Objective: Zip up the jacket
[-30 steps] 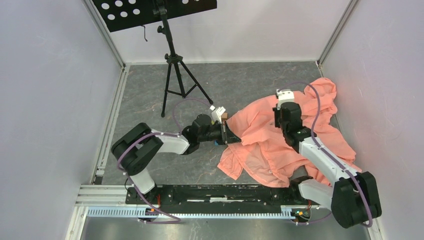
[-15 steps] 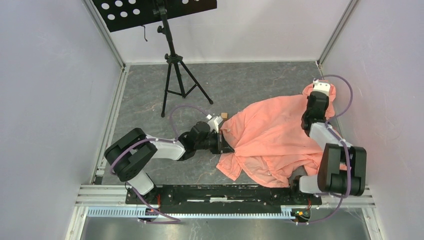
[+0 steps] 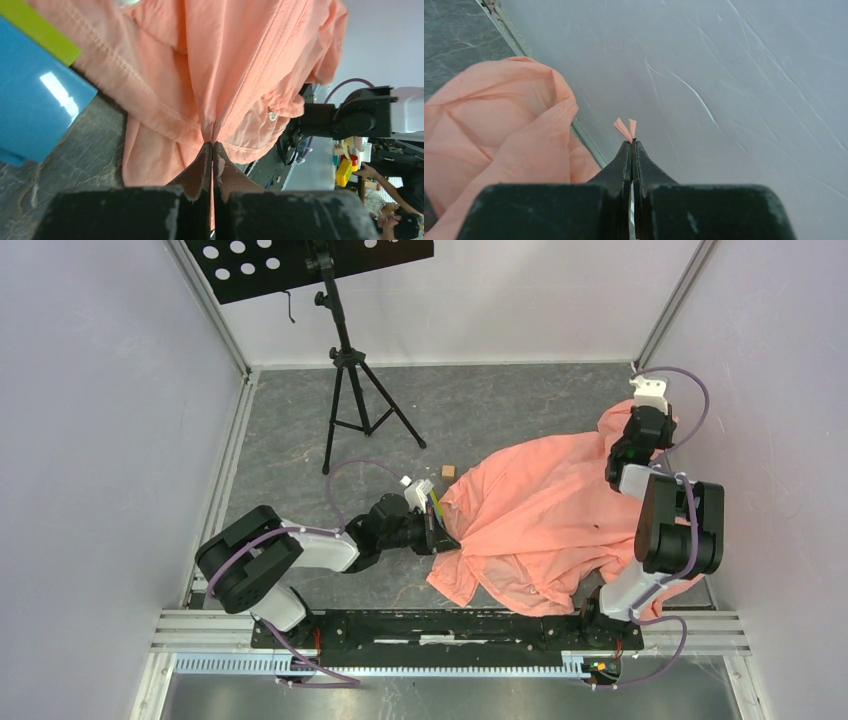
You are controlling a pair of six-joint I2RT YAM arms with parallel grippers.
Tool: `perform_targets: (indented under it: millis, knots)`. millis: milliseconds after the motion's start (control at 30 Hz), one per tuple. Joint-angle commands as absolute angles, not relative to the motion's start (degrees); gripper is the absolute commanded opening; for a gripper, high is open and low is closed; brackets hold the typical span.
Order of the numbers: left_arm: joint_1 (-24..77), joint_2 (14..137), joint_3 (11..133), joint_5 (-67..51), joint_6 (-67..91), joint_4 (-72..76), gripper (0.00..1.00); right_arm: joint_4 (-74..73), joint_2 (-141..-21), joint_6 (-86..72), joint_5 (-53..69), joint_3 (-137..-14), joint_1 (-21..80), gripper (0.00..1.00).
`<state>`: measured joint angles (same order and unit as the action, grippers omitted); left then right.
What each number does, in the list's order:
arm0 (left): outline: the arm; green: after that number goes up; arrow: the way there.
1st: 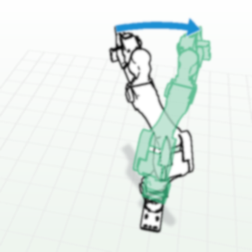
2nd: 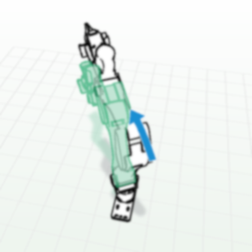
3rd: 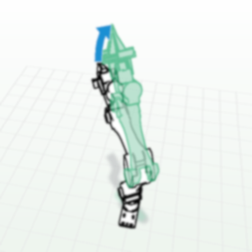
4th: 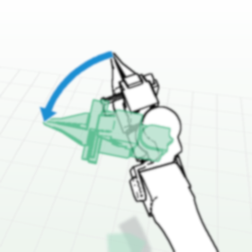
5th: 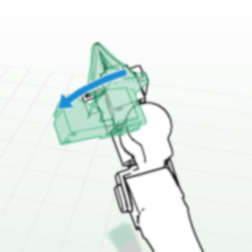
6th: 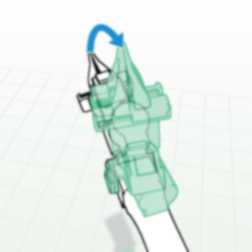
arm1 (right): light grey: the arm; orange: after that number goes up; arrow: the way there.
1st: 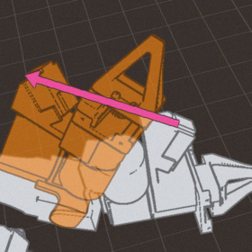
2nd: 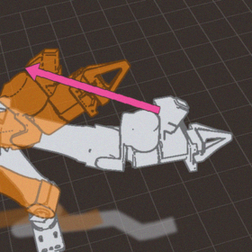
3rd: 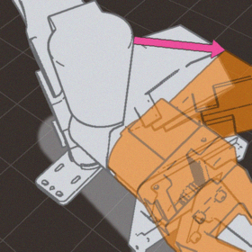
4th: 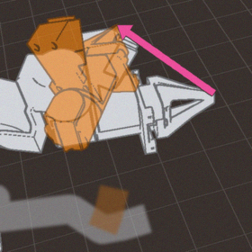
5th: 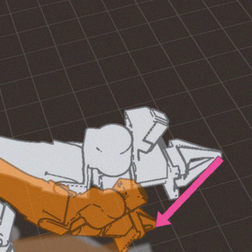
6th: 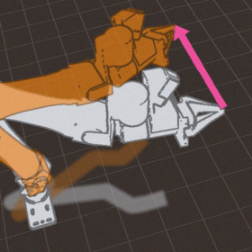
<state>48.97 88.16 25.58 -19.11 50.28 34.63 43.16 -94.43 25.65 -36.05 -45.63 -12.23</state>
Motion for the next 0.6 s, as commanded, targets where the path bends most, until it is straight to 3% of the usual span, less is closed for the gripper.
perform_targets:
  millis: [0,100,133,167,233,300,367,567]
  knots:
    - [49.49,87.89,23.96,-18.59,51.26,35.47,0.02,53.94,-98.69,30.81,-33.9,-50.66,-16.15,0.0]
    - [49.75,89.64,25.56,-19.58,50.98,36.1,0.02,50.54,-98.82,29.48,-30.36,-52.53,-14.92,0.0]
    - [49.83,89.95,26.14,-19.73,50.9,36.08,0.05,47.18,-98.31,27.53,-30.24,-53.74,-14.12,0.06]
    - [49.88,89.79,26.8,-19.42,50.72,35.04,0.14,42.38,-97.1,25.52,-29.65,-54.95,-13.08,0.25]
    - [49.92,88.53,28.51,-17.59,49.77,30.59,0.43,33.75,-93.73,20.55,-32.83,-56.33,-9.94,0.68]
    - [49.88,85.44,29.84,-16.11,48.59,26.78,0.74,25.59,-88.93,16.33,-37.08,-55.69,-5.18,0.97]
    - [49.92,81.27,31.13,-13.93,47.27,21.53,0.96,16.55,-83.35,11.9,-41.57,-54.23,0.79,0.98]
    - [49.99,64.71,35.43,-7.85,41.81,1.29,1.0,-17.09,-65.46,-11.92,-28.36,-52.07,10.63,0.98]
